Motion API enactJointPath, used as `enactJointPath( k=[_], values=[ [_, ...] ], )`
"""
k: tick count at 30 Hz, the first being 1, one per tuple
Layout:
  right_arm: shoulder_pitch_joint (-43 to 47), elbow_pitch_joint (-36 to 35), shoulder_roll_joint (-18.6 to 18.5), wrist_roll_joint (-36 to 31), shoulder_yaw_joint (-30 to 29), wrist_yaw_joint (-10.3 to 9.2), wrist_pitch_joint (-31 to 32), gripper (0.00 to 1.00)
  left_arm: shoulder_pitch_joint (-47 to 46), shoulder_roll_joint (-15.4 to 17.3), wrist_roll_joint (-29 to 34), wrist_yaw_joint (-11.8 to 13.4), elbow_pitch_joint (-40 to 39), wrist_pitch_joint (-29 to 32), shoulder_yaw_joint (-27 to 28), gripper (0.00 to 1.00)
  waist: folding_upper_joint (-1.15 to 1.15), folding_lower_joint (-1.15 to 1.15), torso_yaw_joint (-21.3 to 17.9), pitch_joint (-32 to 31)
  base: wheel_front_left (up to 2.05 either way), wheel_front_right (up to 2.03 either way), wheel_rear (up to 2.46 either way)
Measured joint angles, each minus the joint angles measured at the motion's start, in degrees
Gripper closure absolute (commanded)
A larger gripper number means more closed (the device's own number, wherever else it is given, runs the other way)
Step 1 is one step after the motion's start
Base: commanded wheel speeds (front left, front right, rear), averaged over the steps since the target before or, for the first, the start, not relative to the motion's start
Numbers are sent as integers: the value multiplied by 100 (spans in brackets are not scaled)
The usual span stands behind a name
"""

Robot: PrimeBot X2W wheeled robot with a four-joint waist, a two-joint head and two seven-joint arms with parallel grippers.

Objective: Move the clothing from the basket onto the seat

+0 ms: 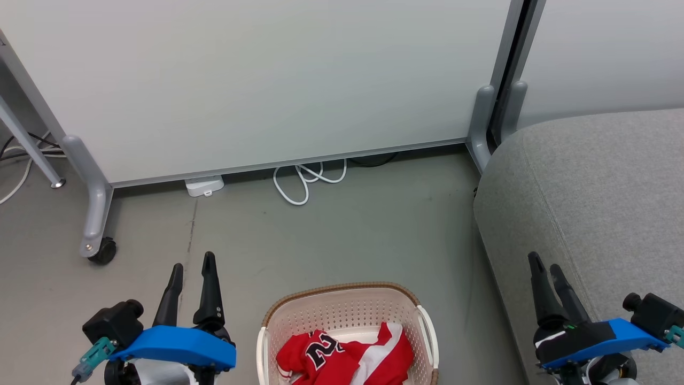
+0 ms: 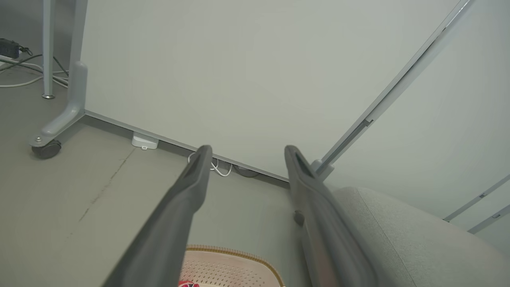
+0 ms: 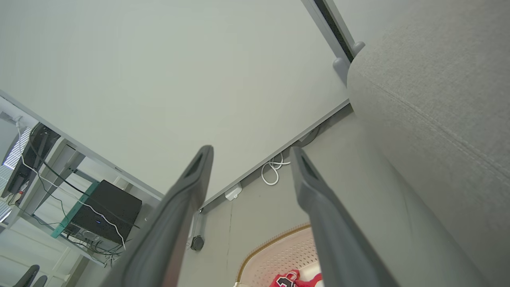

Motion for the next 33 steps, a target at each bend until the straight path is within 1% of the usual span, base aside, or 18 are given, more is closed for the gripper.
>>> enactJointPath(
  k=[15,33],
  values=[
    [1,-49,-9,-884,15,0,-60,0,-37,2,822,-42,174,-220,-131,0,0,0,-3,-11,0,0,0],
    [2,-113,-16,-1811,67,1,-151,0,-133,-1,1583,-43,463,-459,-207,0,0,0,-10,-12,0,0,0]
  ],
)
